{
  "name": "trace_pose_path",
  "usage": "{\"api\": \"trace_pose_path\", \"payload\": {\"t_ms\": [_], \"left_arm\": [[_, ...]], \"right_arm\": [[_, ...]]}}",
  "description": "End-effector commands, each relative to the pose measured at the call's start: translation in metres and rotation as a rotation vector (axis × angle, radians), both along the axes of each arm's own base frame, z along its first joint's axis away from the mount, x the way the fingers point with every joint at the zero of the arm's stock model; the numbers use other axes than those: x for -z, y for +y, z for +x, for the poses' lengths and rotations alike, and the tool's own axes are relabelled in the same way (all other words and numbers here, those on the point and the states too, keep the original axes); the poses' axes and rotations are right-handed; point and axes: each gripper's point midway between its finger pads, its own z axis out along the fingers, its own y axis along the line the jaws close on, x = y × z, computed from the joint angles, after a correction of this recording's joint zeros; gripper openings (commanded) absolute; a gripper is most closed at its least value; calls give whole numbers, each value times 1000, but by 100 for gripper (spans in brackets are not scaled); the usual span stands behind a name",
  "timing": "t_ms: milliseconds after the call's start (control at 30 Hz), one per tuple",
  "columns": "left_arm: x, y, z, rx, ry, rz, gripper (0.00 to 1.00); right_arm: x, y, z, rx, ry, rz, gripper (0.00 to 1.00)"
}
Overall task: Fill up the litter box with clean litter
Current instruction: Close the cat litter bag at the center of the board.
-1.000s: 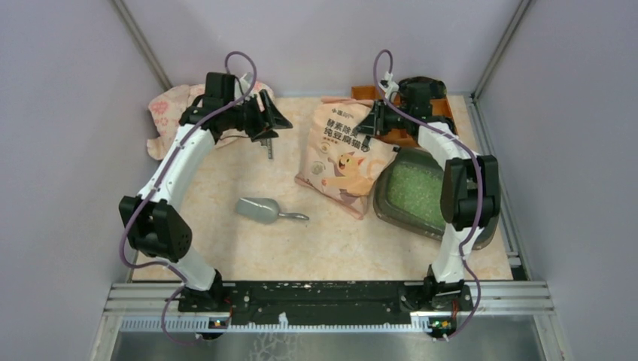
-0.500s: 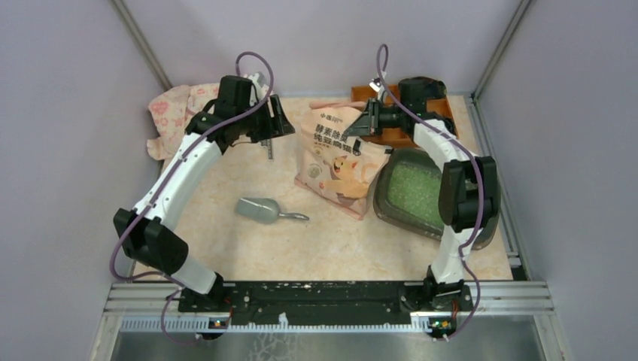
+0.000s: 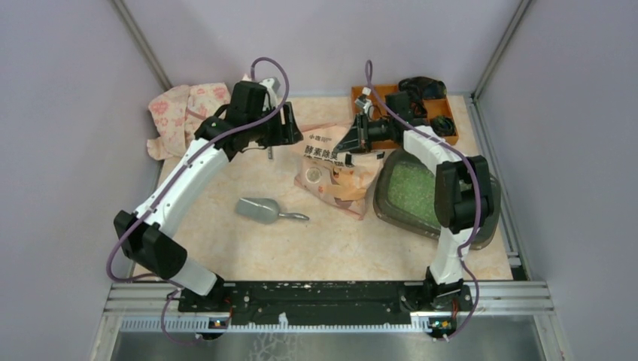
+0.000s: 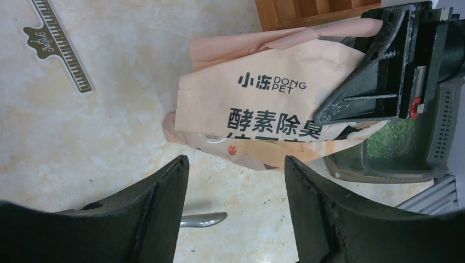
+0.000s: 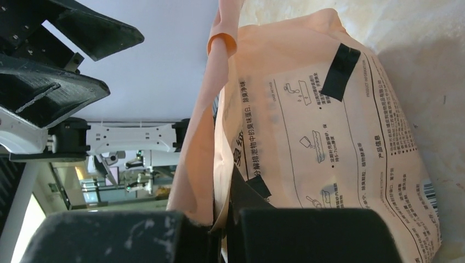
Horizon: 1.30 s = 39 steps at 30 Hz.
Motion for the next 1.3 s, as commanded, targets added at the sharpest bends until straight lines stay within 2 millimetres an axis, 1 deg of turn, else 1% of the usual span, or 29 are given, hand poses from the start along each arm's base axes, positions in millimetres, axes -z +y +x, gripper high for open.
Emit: {"api": "trace_pose_path", "payload": {"t_ms": [0,67,133,167,200,300,400,467,500,600,733,833,900,967,1033,1167,1267], "left_arm": [[-4,10,-17,-10,7,35,71],[3,11,-25,-27,54,24,71],[11,7,-35,-48,113,-22,70],[16,3,-40,-47,144,-57,75],[21,-2,-45,-44,175,-93,78],[36,-13,-57,-68,266,-187,79],[50,-25,-66,-87,346,-250,79],[58,-30,-69,-107,386,-249,78],[66,-29,-67,-144,411,-233,78],[80,-27,-63,-234,475,-217,78],[95,-25,-62,-348,571,-201,79],[103,-28,-62,-405,627,-217,81],[107,-29,-59,-441,650,-223,83],[108,-30,-58,-459,664,-222,88],[104,-36,-55,-454,674,-256,89],[93,-48,-57,-421,692,-340,88],[85,-48,-60,-439,678,-404,84]], "right_arm": [[-3,1,-6,-9,-6,-4,0],[-3,2,-3,8,0,7,0],[-6,4,-1,19,9,36,0],[-7,5,0,26,15,47,0],[-8,6,1,31,21,57,0],[-8,7,3,59,34,79,0],[-4,7,-1,82,74,105,0],[-6,7,-2,86,69,135,0],[-7,7,-3,90,69,147,0],[-5,7,-6,94,73,160,0],[-7,7,-9,106,70,178,0],[-10,7,-12,109,66,193,0],[-15,7,-14,107,57,207,0],[-17,6,-16,106,52,215,0],[-18,6,-19,104,48,217,0],[-16,5,-22,105,48,215,0],[-12,7,-24,101,49,210,0]]}}
